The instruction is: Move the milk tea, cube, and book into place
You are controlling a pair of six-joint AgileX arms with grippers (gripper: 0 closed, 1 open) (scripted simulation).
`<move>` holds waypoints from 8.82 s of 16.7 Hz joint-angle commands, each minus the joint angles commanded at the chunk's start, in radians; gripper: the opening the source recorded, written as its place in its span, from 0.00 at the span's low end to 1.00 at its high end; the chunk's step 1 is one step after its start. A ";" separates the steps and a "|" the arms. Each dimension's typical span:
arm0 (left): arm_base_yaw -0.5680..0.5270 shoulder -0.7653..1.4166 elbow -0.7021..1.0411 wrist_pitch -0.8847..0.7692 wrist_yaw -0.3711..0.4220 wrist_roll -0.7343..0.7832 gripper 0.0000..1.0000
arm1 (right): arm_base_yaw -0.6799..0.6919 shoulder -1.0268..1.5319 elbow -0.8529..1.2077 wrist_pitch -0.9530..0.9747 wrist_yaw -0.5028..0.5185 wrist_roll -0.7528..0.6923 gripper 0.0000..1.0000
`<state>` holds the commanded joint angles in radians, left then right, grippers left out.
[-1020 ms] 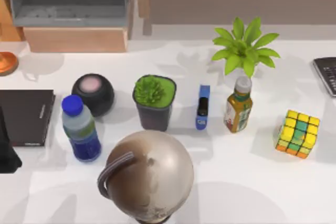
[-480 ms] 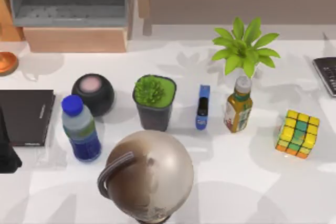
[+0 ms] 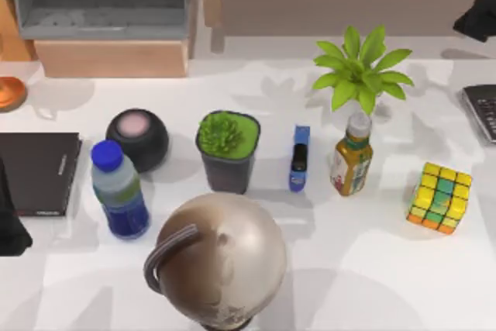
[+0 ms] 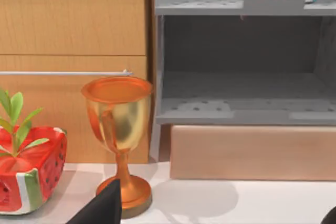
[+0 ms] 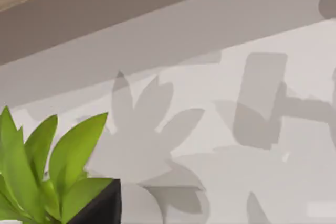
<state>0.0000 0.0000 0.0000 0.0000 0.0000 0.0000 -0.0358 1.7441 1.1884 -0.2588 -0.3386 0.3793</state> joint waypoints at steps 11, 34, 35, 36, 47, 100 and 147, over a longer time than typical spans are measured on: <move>0.000 0.000 0.000 0.000 0.000 0.000 1.00 | 0.319 0.070 0.191 -0.840 0.325 0.307 1.00; 0.000 0.000 0.000 0.000 0.000 0.000 1.00 | 0.336 0.154 0.037 -0.640 0.340 0.324 1.00; 0.000 0.000 0.000 0.000 0.000 0.000 1.00 | 0.336 0.154 0.037 -0.640 0.340 0.324 1.00; 0.000 0.000 0.000 0.000 0.000 0.000 1.00 | 0.336 0.154 0.037 -0.640 0.340 0.324 0.92; 0.000 0.000 0.000 0.000 0.000 0.000 1.00 | 0.336 0.154 0.037 -0.640 0.340 0.324 0.10; 0.000 0.000 0.000 0.000 0.000 0.000 1.00 | -0.198 -0.161 0.296 0.375 0.127 -0.362 0.00; 0.000 0.000 0.000 0.000 0.000 0.000 1.00 | -0.172 0.054 0.523 0.354 0.162 -0.364 1.00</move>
<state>0.0000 0.0000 0.0000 0.0000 0.0000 0.0000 -0.2083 1.7983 1.7110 0.0957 -0.1768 0.0152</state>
